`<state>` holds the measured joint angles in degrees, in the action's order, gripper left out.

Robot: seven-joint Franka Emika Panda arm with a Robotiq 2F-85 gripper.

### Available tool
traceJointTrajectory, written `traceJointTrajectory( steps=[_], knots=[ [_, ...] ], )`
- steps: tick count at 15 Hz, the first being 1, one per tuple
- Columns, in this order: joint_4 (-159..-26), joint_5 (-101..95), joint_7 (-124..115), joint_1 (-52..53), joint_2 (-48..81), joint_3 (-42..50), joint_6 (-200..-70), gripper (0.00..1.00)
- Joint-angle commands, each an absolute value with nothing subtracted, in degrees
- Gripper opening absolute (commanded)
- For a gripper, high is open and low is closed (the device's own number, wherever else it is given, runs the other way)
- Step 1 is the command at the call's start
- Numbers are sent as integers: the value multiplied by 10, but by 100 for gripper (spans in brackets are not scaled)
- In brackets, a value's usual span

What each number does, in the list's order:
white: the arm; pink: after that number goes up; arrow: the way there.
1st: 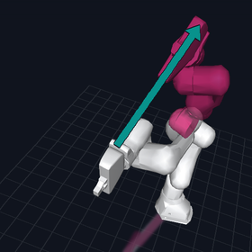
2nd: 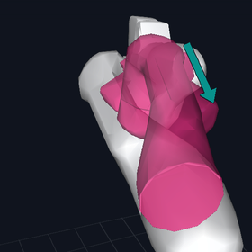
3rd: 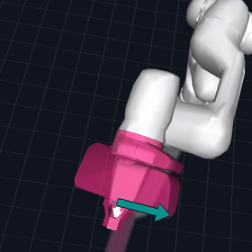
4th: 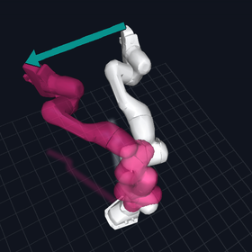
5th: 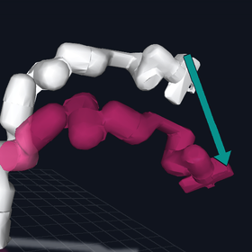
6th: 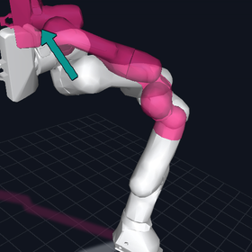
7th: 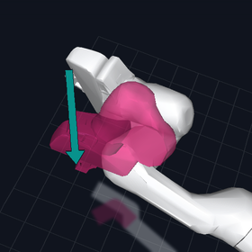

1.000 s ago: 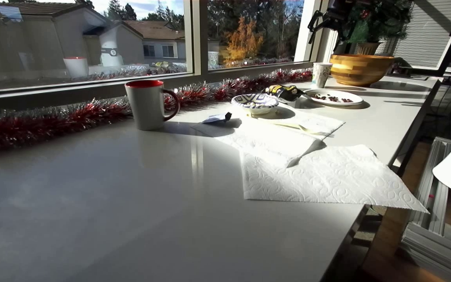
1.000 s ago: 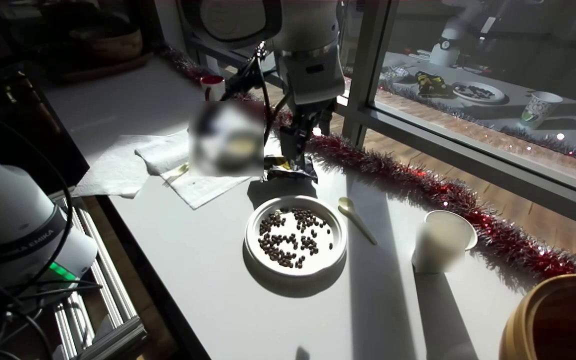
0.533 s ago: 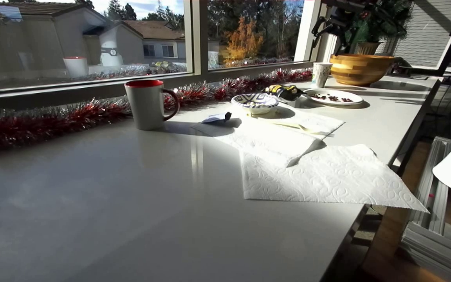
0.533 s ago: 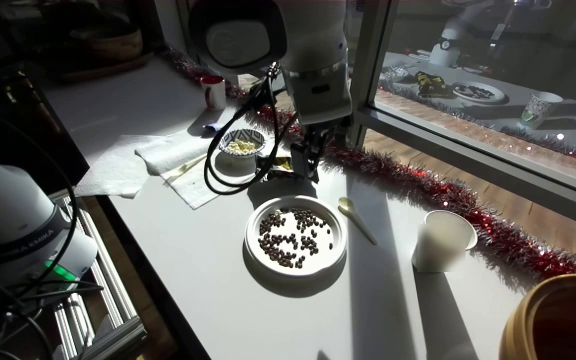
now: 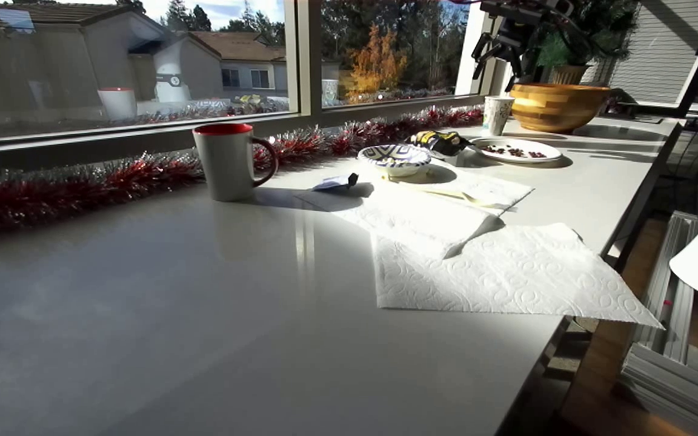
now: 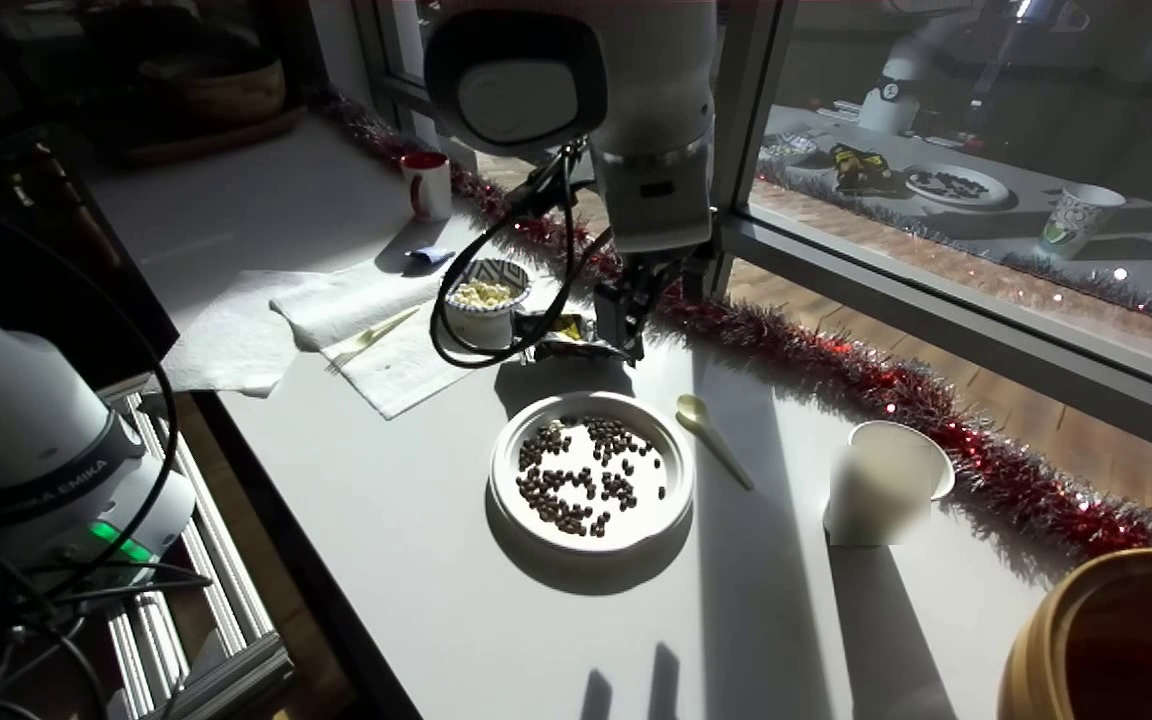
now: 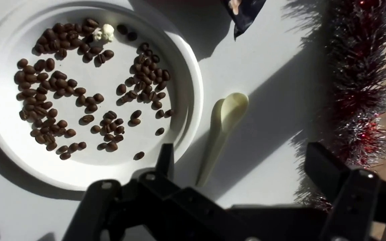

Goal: Use the white spoon to place some items from the white plate and place them in the bowl on the left.

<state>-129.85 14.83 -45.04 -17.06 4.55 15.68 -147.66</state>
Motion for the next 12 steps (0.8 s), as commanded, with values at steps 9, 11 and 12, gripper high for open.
traceJointTrajectory(
  steps=[9,11,12],
  knots=[
    [-1111,232,-510,-186,265,162,-1476,52],
    [-1087,234,-515,-192,290,163,-1467,45],
    [-1078,230,-519,-195,300,165,-1460,39]
  ],
)
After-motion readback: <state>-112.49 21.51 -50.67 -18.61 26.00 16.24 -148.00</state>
